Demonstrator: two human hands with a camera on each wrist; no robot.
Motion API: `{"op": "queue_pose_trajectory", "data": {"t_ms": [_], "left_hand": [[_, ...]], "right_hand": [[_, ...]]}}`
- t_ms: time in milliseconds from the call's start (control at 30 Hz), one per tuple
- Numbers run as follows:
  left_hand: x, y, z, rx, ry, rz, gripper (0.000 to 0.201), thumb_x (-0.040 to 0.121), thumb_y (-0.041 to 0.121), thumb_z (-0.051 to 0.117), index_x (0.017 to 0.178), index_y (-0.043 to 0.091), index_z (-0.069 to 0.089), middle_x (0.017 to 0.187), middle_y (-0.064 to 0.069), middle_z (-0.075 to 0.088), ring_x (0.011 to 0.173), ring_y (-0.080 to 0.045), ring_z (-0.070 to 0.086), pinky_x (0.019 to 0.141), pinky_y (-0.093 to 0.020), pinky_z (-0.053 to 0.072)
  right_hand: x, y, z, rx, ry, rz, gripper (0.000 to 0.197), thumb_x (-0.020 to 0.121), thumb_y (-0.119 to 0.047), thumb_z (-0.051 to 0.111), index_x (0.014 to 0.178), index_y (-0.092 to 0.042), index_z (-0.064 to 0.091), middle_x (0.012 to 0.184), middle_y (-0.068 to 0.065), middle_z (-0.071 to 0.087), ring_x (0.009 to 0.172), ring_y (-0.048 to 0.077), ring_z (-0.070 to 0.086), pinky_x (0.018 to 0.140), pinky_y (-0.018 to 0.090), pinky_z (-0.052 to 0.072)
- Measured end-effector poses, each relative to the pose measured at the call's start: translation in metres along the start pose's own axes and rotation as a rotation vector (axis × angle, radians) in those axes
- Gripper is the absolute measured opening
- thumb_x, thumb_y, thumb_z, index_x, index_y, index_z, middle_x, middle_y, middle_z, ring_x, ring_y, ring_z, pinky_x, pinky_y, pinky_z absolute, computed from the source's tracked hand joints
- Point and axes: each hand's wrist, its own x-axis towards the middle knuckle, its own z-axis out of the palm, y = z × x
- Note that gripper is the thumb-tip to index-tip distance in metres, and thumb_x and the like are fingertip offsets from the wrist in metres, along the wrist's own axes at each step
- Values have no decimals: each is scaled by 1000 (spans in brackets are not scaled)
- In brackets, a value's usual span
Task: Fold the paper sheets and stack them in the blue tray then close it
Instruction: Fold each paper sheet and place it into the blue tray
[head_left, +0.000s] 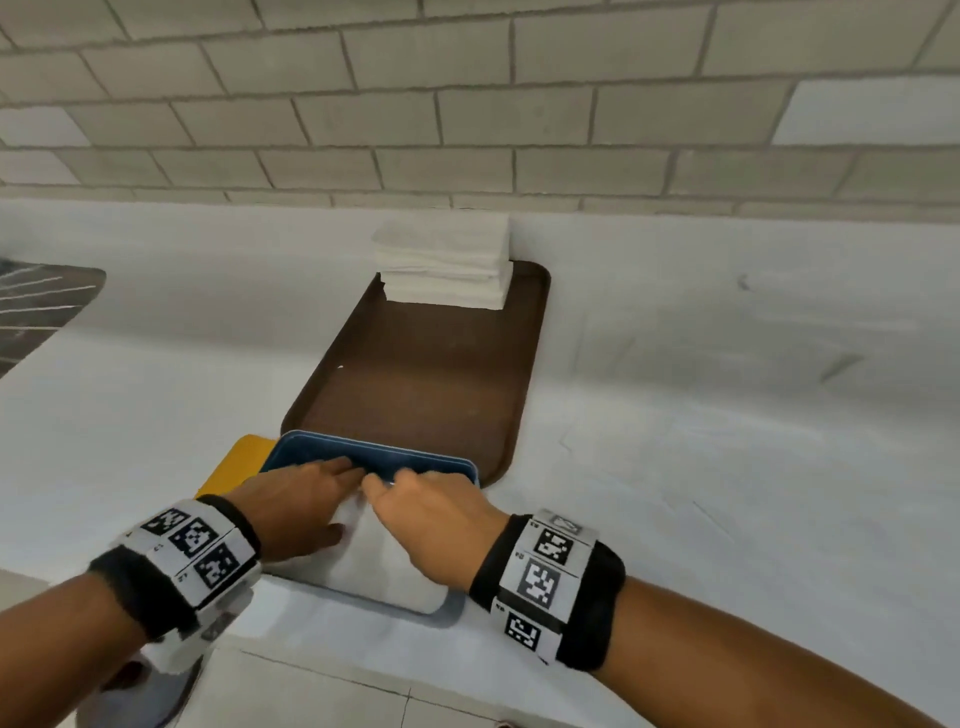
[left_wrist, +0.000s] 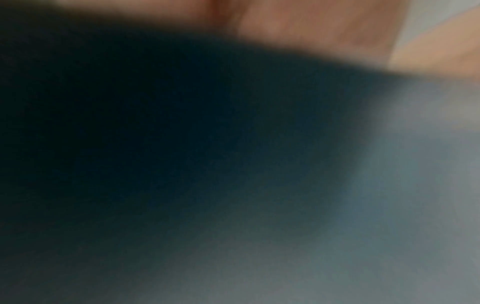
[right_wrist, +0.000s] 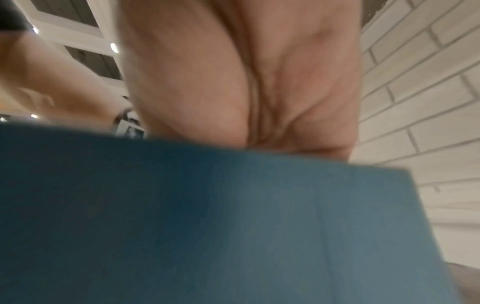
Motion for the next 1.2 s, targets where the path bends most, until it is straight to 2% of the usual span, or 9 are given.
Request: {"op": "queue_pose_trajectory", "data": {"t_ms": [167,233,300,367,467,567,800,967,1200], "left_hand": [[-17,5,-14,0,141,29,71,92,54,63,153,43,28,155,17,41,133,-5,53,106,-22,48],[-23,6,-21,-10,152,-33,87,71,62,80,141,57,30,127,12,69,100,-10,73,77,-30,63],[-24,7,-20,-139,149,-37,101,55,56,92,134,64,29,102,11,75,73,-14,75,58,-34,64],[-35,30,-36,-176,234,74,86,62,55,89,131,62,37,103,27,70,64,-11,73,52,-32,62],[-40,105,-100,-230,335,156,48,88,80,38,133,65,39,113,57,43,76,1,67,59,-22,58],[-28,189,-150,-188,305,240,52,83,81,28,130,62,39,111,48,51,95,14,61,78,-19,56],[103,345,-165,-224,280,391,39,101,40,54,140,36,52,134,17,57,121,-6,54,101,-27,46],[144,394,-149,-143,185,399,53,93,48,64,141,34,49,137,11,55,125,-14,52,103,-32,44],[139,406,-138,-152,300,418,50,89,58,61,134,37,53,128,18,58,116,-9,53,95,-28,39]], "right_hand": [[-64,40,-34,423,292,5,37,92,1,51,124,-17,51,106,7,61,87,21,59,69,36,52],[-111,85,-38,464,396,157,34,95,-7,51,124,-25,53,113,-4,60,101,13,57,86,32,51],[-168,143,-37,344,365,364,34,97,-16,51,127,-30,50,116,-10,54,110,9,51,89,28,47],[-221,195,-32,136,127,613,39,97,-25,51,134,-30,42,127,-7,45,119,15,43,85,27,44],[-281,240,-18,-50,-237,857,54,93,-30,56,142,-26,32,141,2,32,126,23,36,81,30,42],[-315,255,-6,-14,-248,900,64,89,-27,61,144,-28,28,141,1,28,121,22,39,74,29,42],[-337,276,1,71,-76,749,49,93,-20,58,137,-31,41,130,-3,38,111,18,46,71,28,43],[-347,286,1,195,34,670,36,94,-12,52,127,-27,53,120,-3,50,109,19,52,78,29,43],[-371,292,-19,418,291,609,19,97,-21,55,111,-28,66,108,-9,63,101,10,57,87,26,47]]}}
